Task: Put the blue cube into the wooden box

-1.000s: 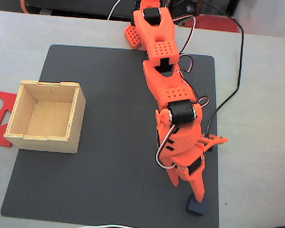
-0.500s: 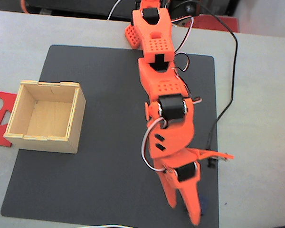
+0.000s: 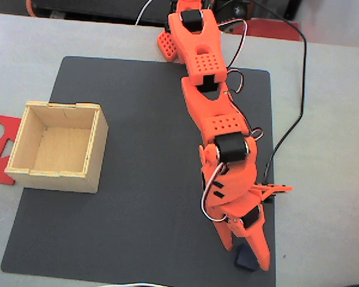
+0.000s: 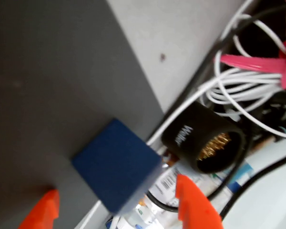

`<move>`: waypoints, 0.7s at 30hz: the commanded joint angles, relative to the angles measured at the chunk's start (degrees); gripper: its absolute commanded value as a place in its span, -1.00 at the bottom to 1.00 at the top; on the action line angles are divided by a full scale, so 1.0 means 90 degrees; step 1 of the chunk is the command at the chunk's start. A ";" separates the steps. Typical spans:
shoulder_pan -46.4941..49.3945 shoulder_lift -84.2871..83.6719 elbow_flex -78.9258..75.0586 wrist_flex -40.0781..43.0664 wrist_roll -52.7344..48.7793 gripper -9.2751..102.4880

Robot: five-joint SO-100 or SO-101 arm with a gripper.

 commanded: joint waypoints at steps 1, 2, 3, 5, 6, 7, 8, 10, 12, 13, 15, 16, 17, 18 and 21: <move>0.0068 0.0527 0.0166 0.0068 -0.0234 -0.41; 0.0088 0.0527 0.0166 0.0068 -0.0244 -0.44; 0.0107 0.0527 0.0166 0.0029 -0.0244 -0.48; 0.0127 0.0527 0.0166 -0.0049 -0.0254 -0.54; 0.0127 0.0527 0.0166 -0.0059 -0.0273 -0.57; 0.0127 0.0518 0.0166 -0.0059 -0.0313 -0.62; 0.0127 0.0518 0.0166 -0.0068 -0.0332 -0.69; 0.0127 0.0527 0.0166 -0.0078 -0.0332 -0.83; 0.0127 0.0576 0.0117 0.0010 -0.0400 -0.83; 0.0127 0.0635 0.0117 0.0078 -0.0410 -0.83; 0.0127 0.0811 0.0107 0.0254 -0.0410 -0.83; 0.0127 0.0938 0.0107 0.0430 -0.0420 -0.83; 0.0117 0.1084 0.0107 0.0645 -0.0439 -0.83; 0.0117 0.1221 0.0098 0.0840 -0.0430 -0.83; 0.0137 0.1445 -0.0107 0.1543 -0.0400 -0.71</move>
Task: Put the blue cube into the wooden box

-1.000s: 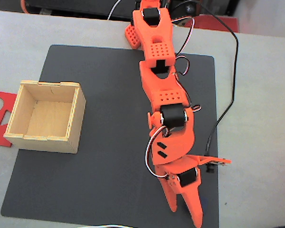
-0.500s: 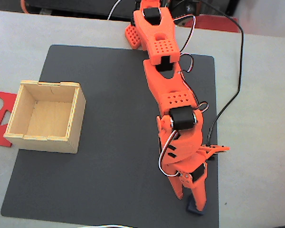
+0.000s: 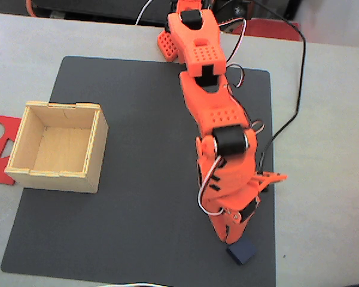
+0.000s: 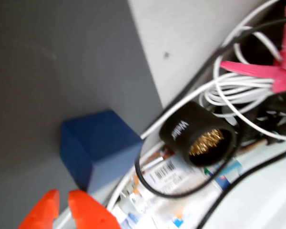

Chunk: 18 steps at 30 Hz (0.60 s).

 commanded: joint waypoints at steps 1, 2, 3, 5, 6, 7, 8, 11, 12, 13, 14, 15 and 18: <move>0.0078 0.0518 -0.0557 0.0879 0.0029 -0.69; 0.0088 0.0430 -0.0898 0.1250 0.0010 -0.66; 0.0117 0.0352 -0.1182 0.1572 0.0020 -0.66; 0.0176 0.0547 -0.1182 0.1973 0.0156 -0.63; 0.0195 0.0625 -0.1182 0.2031 0.0273 -0.62; 0.0225 0.0664 -0.1182 0.2002 0.0342 -0.60; 0.0244 0.0664 -0.1182 0.1904 0.0391 -0.56; 0.0244 0.0420 -0.1172 0.1318 0.0459 -0.45; 0.0225 0.0312 -0.1172 0.1104 0.0469 -0.43; 0.0225 0.0186 -0.1172 0.0869 0.0508 -0.41; 0.0225 0.0059 -0.1172 0.0635 0.0527 -0.40; 0.0225 -0.0068 -0.1172 0.0400 0.0527 -0.40; 0.0273 -0.0400 -0.1143 -0.0322 0.0664 -0.40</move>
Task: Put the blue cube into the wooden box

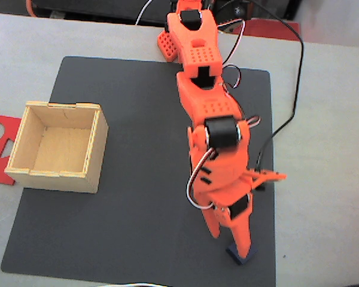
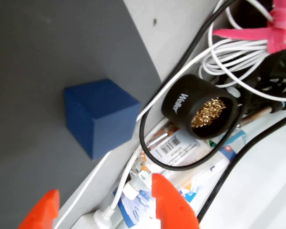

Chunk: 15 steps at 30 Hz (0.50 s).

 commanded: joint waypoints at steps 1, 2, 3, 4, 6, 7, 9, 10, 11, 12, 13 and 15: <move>0.0068 -0.0117 -0.0234 -0.0762 0.0137 -0.41; 0.0068 -0.0205 -0.0225 -0.0879 0.0186 -0.42; 0.0068 -0.0283 -0.0225 -0.0957 0.0186 -0.42; 0.0049 -0.0342 -0.0215 -0.0986 0.0186 -0.42; 0.0010 -0.0381 -0.0039 -0.1045 0.0156 -0.42; 0.0000 -0.0391 0.0049 -0.1094 0.0137 -0.42; -0.0039 -0.0342 0.0225 -0.1133 -0.0010 -0.47; -0.0059 -0.0332 0.0254 -0.1143 -0.0088 -0.50; -0.0088 -0.0312 0.0303 -0.1113 -0.0234 -0.57; -0.0137 -0.0127 0.0635 -0.1055 -0.0449 -0.65; -0.0166 0.0176 0.1133 -0.1006 -0.0537 -0.69; -0.0195 0.0391 0.1455 -0.0635 -0.0615 -0.76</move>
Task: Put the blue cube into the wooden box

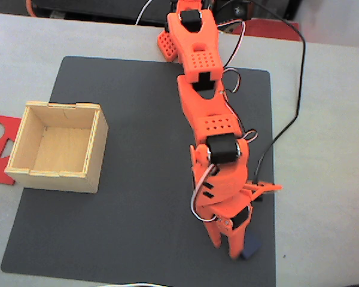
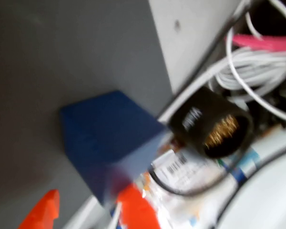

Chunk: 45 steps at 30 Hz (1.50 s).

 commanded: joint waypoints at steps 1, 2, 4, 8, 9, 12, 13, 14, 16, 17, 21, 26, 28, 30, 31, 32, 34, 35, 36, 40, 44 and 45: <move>-0.0078 0.0576 0.0371 0.0547 -0.0176 -0.79; -0.0049 0.0596 0.0332 0.0820 -0.0176 -0.80; 0.0029 0.0684 0.0312 0.1299 -0.0137 -0.83; 0.0156 0.1074 0.0312 0.2227 -0.0078 -0.83; 0.0166 0.1230 0.0303 0.2432 -0.0029 -0.83; 0.0166 0.1689 0.0254 0.2393 0.0303 -0.70; 0.0146 0.1758 0.0254 0.2217 0.0410 -0.65; 0.0107 0.1758 0.0254 0.1992 0.0518 -0.60; 0.0039 0.1602 0.0254 0.1602 0.0684 -0.51; -0.0010 0.1514 0.0254 0.1484 0.0830 -0.45; -0.0137 0.1270 0.0254 0.1045 0.1445 -0.33; -0.0342 0.1123 0.0254 0.0635 0.1680 -0.27; -0.0469 0.1104 0.0254 0.0586 0.1738 -0.25; -0.0596 0.1074 0.0254 0.0576 0.1816 -0.25; -0.0654 0.1055 0.0254 0.0576 0.1865 -0.24; -0.0713 0.1025 0.0254 0.0576 0.1895 -0.23; -0.0811 0.0986 0.0254 0.0596 0.1904 -0.22; -0.0850 0.0977 0.0254 0.0605 0.1904 -0.21; -0.0879 0.0967 0.0254 0.0605 0.1895 -0.21; -0.0947 0.0947 0.0264 0.0703 0.1826 -0.20; -0.0928 0.0996 0.0254 0.1152 0.1768 -0.19; -0.0908 0.1045 0.0254 0.1279 0.1787 -0.19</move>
